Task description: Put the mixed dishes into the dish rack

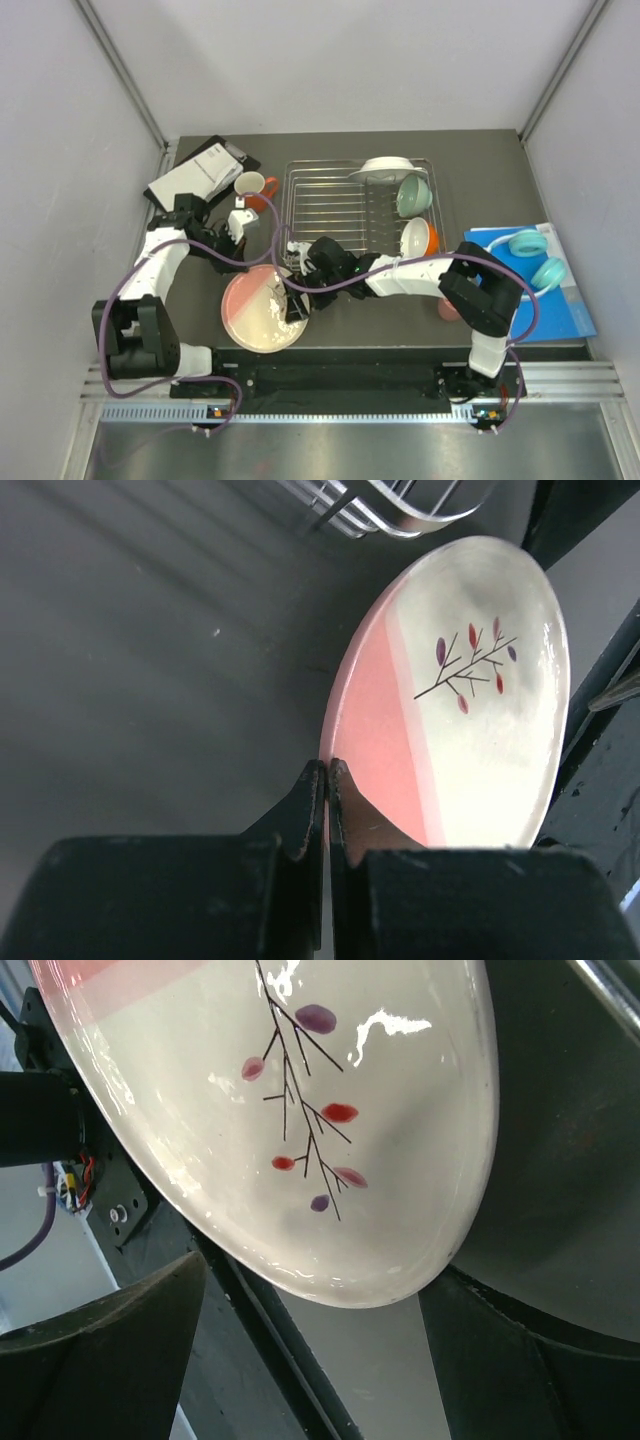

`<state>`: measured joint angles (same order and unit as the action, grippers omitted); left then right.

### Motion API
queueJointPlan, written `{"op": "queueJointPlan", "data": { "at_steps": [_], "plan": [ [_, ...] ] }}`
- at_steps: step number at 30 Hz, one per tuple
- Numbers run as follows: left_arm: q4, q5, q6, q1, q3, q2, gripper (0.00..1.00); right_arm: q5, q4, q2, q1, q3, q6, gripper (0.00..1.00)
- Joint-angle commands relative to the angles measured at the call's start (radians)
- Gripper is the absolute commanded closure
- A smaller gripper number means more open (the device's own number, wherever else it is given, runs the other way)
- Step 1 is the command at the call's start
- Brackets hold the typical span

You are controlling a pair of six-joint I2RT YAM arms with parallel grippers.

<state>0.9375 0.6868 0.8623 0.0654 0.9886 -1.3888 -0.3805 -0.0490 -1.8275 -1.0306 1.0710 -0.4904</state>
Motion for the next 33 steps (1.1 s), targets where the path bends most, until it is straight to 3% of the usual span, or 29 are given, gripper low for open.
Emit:
{"op": "queueJointPlan", "data": {
  "at_steps": [1,4,6,8,12,21,23,24,25,31,32,33],
  "plan": [
    [0.014,0.122,0.003,-0.045,0.027,0.062,1.0,-0.066,0.13,0.037,0.014,-0.025,-0.007,0.16],
    [-0.008,0.114,-0.017,-0.062,0.007,0.062,1.0,-0.07,0.195,0.048,0.015,-0.046,-0.01,0.21],
    [-0.02,0.111,-0.026,-0.09,-0.002,0.06,1.0,-0.075,0.306,0.083,0.018,-0.1,-0.02,0.34],
    [-0.04,0.099,-0.037,-0.104,-0.01,0.059,1.0,-0.086,0.4,0.094,0.021,-0.126,-0.033,0.4],
    [-0.078,0.086,-0.078,-0.147,-0.007,0.039,1.0,-0.129,0.468,0.073,0.026,-0.141,-0.057,0.58],
    [-0.173,0.068,-0.192,-0.246,0.022,0.004,1.0,-0.202,0.56,0.024,0.03,-0.131,-0.096,0.76],
    [-0.175,0.066,-0.21,-0.251,0.033,-0.004,1.0,-0.209,0.566,0.023,0.035,-0.134,-0.1,0.84],
    [-0.175,0.068,-0.215,-0.251,0.038,-0.004,1.0,-0.209,0.566,0.023,0.037,-0.137,-0.103,0.97],
    [-0.172,0.06,-0.223,-0.251,0.044,-0.004,1.0,-0.201,0.567,0.023,0.037,-0.14,-0.103,1.0],
    [-0.137,-0.013,-0.285,-0.224,0.152,0.033,1.0,-0.19,0.566,0.039,0.038,-0.146,-0.103,1.0],
    [-0.129,-0.036,-0.314,-0.211,0.201,0.039,0.97,-0.19,0.563,0.04,0.038,-0.148,-0.1,1.0],
    [-0.131,-0.05,-0.342,-0.175,0.228,0.045,0.82,-0.184,0.557,0.053,0.038,-0.146,-0.093,1.0]
  ]
}}
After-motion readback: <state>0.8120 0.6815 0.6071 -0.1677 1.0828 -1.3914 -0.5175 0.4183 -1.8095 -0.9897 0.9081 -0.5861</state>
